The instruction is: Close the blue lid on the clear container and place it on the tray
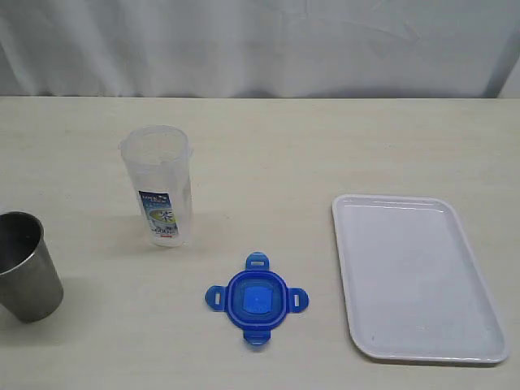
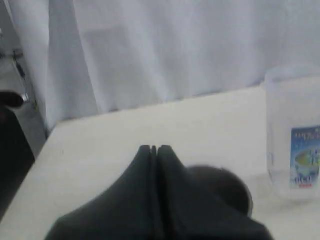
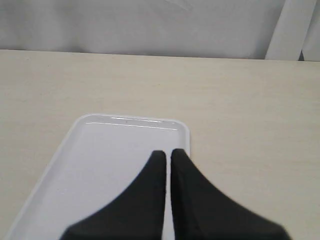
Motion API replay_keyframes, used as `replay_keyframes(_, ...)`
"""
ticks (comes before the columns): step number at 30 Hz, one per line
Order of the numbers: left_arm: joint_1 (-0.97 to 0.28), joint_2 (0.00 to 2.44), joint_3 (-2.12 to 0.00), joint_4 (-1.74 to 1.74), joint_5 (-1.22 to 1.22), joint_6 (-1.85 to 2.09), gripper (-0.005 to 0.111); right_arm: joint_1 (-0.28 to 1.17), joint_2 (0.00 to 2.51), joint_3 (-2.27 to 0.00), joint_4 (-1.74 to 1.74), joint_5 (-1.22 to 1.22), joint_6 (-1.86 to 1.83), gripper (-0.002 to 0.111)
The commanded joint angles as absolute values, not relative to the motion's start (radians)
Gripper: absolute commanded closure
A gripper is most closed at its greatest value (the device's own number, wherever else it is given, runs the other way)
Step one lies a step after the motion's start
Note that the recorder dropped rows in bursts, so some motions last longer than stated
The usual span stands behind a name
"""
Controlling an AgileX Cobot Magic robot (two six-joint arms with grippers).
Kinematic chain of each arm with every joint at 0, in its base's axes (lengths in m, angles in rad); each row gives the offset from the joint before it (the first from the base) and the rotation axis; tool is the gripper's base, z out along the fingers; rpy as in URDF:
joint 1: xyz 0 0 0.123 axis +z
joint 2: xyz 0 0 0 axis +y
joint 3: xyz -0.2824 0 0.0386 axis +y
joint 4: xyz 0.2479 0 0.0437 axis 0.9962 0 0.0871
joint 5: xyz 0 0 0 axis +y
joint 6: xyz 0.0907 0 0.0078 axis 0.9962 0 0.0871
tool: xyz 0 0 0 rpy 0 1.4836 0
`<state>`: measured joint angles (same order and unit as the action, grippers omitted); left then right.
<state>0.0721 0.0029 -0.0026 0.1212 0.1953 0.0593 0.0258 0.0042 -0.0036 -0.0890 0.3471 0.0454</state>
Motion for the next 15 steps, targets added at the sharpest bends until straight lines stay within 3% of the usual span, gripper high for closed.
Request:
replay_keyframes(1,0.077,0.000,0.000,0.146,-0.014,0.068,0.107,0.023,0.000,0.000,-0.094,0.346,0.045,0.104)
replay_keyframes(9,0.074,0.000,0.000,0.139,-0.493,-0.060,0.107,0.023,0.000,0.000,-0.094,0.346,0.045,0.104)
replay_keyframes(15,0.074,0.000,0.000,0.142,-0.649,-0.173,0.107,0.023,0.000,0.000,-0.094,0.346,0.045,0.104)
